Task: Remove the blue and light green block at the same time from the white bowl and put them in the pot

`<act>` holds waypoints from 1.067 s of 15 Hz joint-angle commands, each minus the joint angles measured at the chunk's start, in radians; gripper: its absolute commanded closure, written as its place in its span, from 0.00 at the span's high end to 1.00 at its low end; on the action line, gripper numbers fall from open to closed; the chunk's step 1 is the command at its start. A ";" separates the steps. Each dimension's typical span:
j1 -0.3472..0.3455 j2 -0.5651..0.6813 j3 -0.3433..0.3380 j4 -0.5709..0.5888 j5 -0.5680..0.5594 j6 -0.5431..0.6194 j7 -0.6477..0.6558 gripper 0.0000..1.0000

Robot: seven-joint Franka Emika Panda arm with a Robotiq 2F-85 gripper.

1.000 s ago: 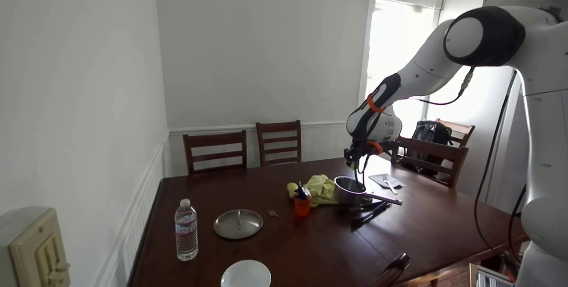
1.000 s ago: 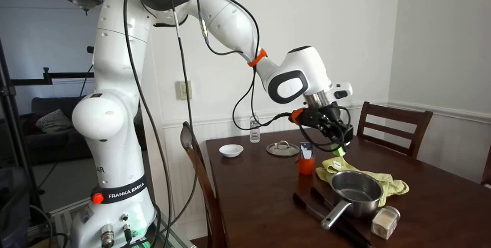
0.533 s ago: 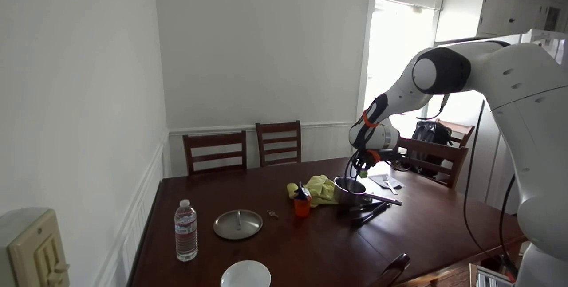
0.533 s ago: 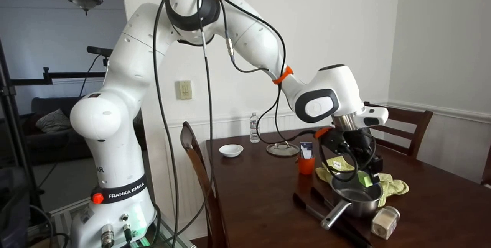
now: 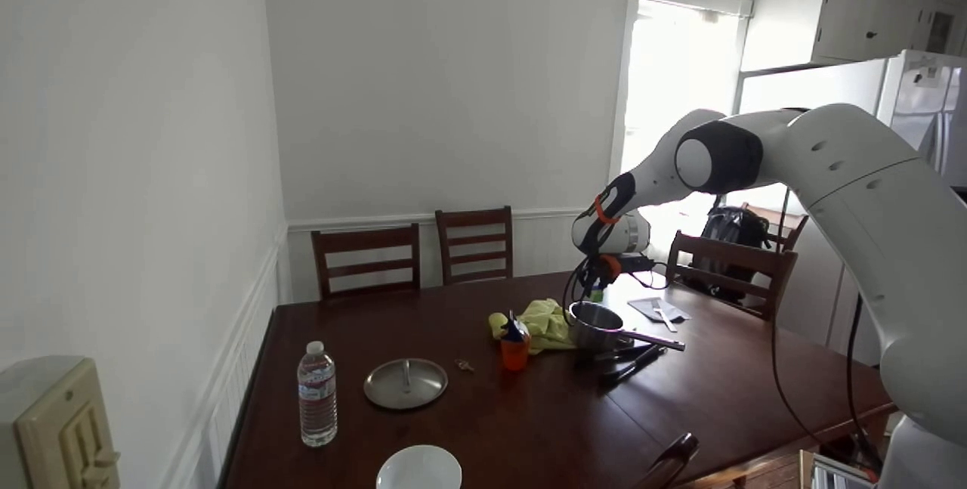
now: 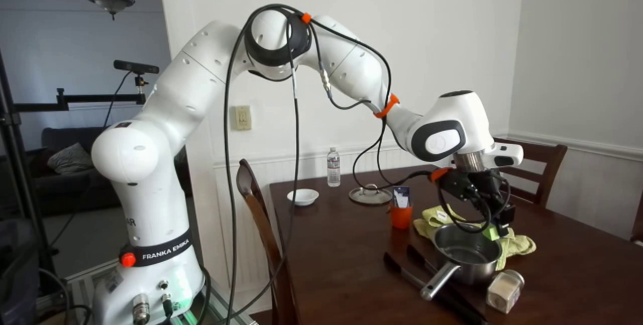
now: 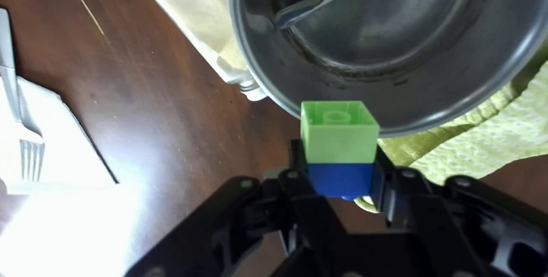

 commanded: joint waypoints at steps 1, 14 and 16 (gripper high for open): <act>-0.004 0.055 -0.004 0.051 -0.046 -0.055 0.023 0.11; 0.154 -0.039 -0.047 -0.124 -0.215 -0.055 0.024 0.89; 0.204 -0.121 -0.086 -0.199 -0.282 -0.021 0.034 0.99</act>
